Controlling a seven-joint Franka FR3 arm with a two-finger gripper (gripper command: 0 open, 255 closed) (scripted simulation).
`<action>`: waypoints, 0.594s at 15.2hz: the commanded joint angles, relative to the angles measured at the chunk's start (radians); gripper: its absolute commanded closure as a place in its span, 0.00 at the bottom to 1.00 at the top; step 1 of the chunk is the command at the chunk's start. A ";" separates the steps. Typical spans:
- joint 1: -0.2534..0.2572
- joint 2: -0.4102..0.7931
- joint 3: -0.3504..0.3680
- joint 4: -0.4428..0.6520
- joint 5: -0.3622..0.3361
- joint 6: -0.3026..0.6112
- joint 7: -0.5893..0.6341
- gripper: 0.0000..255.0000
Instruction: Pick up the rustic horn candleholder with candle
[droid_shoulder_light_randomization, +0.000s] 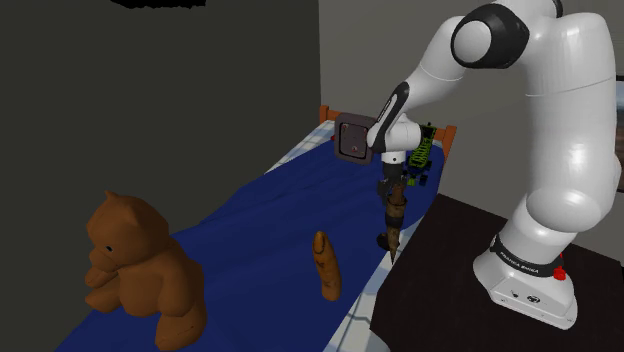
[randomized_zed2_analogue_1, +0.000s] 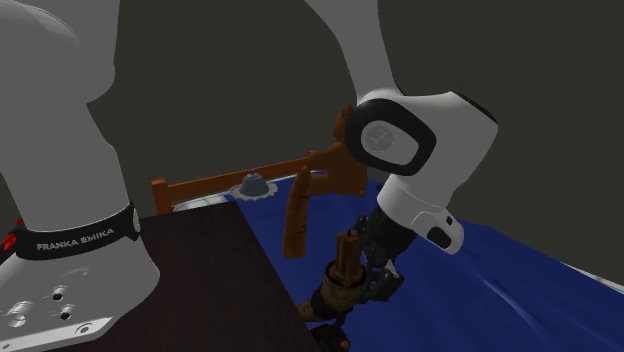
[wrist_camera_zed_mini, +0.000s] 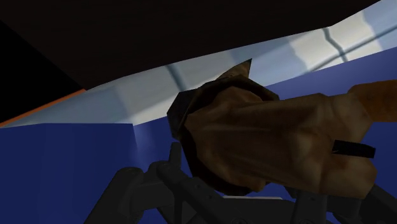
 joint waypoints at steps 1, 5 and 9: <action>0.000 0.001 0.000 0.000 0.000 0.000 0.000 1.00; 0.006 -0.027 -0.008 -0.009 -0.013 -0.018 0.012 1.00; 0.017 -0.085 -0.026 -0.023 -0.043 -0.056 0.037 1.00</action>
